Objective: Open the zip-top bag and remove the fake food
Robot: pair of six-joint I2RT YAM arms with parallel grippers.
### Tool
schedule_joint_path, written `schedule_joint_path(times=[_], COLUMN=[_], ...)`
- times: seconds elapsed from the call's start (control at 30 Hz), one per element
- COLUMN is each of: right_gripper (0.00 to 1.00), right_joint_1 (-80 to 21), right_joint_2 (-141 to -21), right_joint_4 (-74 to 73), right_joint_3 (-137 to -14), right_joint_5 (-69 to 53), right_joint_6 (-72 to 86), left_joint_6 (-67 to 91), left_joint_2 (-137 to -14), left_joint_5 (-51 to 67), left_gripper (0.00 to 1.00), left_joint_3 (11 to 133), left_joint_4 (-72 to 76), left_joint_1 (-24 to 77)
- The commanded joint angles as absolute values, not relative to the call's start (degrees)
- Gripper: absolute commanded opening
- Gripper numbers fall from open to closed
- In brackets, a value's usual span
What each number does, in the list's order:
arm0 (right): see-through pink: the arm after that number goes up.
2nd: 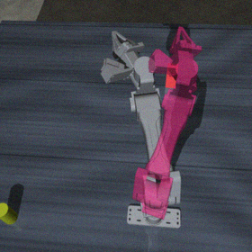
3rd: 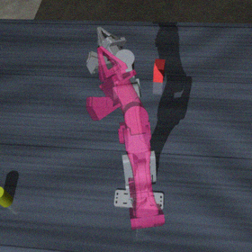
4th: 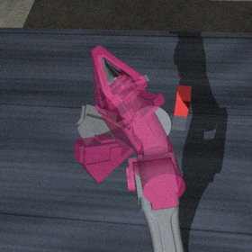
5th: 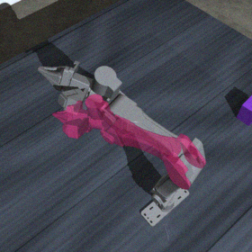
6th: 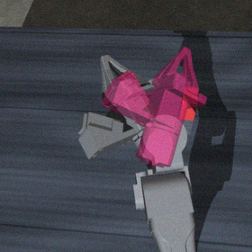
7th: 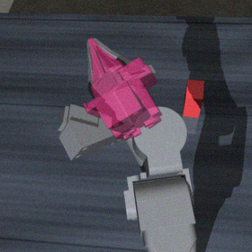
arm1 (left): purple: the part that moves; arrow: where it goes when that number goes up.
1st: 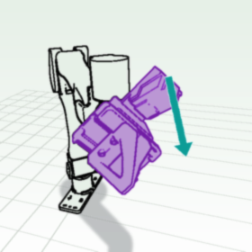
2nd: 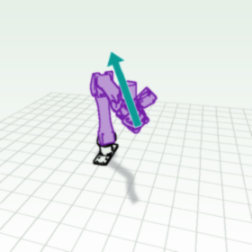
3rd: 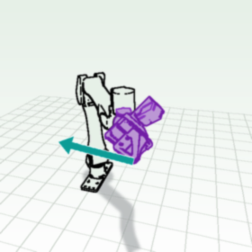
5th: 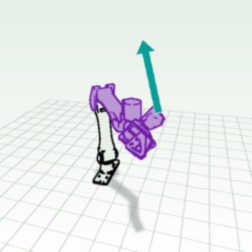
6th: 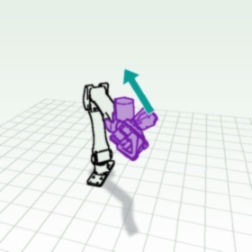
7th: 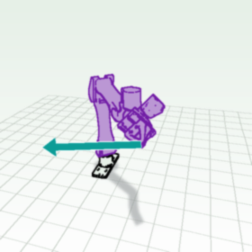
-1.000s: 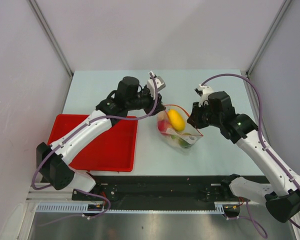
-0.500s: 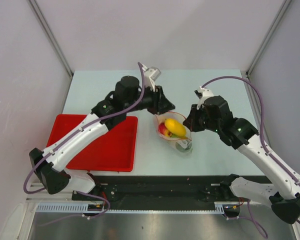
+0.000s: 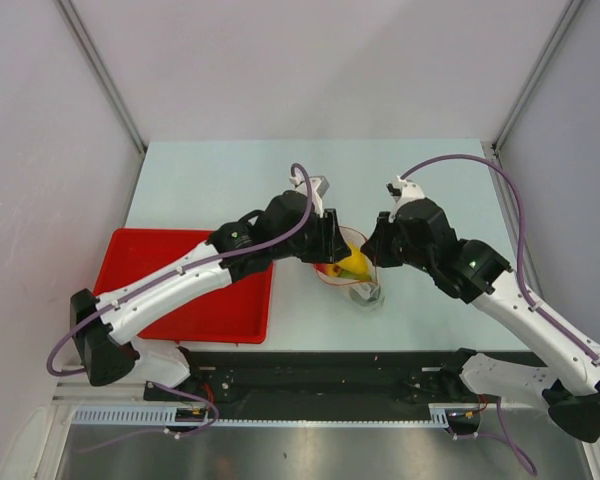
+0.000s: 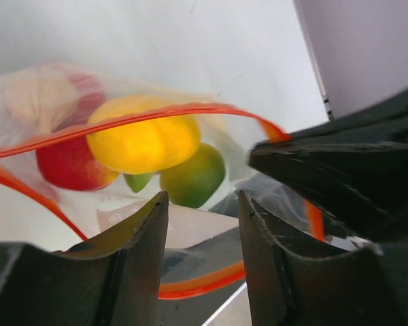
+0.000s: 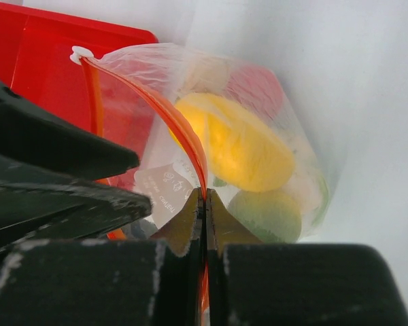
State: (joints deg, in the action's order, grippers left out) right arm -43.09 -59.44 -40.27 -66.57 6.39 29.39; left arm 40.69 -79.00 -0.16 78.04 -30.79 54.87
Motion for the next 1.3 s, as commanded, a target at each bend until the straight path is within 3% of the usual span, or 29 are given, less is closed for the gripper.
schedule_joint_path(times=[0.0, 0.13, 0.37, 0.53, 0.83, 1.13, 1.27], right_gripper=[0.0, 0.0, 0.0, 0.0, 0.0, 0.0, 0.0], right_joint_1=[-43.94, -44.12, -44.21, -44.03, -44.03, -43.77, -43.51], right_joint_2=[-58.54, -58.62, -58.54, -58.27, -57.22, -55.11, -54.32], right_joint_4=[-39.64, -39.73, -39.81, -39.99, -40.87, -42.45, -43.68], right_joint_3=[-68.47, -68.38, -68.2, -68.03, -67.24, -65.92, -65.83], right_joint_5=[9.31, 9.93, 10.37, 10.55, 11.08, 12.22, 12.3], right_joint_6=[32.08, 32.61, 32.61, 32.52, 32.52, 32.87, 33.22], left_joint_6=[45.7, 42.81, 39.11, 38.32, 39.55, 37.0, 36.65], left_joint_2=[-79.27, -83.66, -87.45, -89.38, -90.62, -93.95, -95.27], left_joint_5=[-4.92, -7.72, -13.0, -13.02, -3.17, -0.97, 1.3], left_gripper=[0.5, 0.55, 0.75, 0.81, 0.81, 0.66, 0.74], left_joint_3=[75.59, 79.26, 81.91, 81.91, 76.82, 76.11, 77.08], left_joint_4=[-30.24, -32.16, -34.63, -33.06, -20.33, -16.61, -16.08], left_joint_1=[55.37, 55.46, 55.37, 54.67, 52.82, 51.94, 51.94])
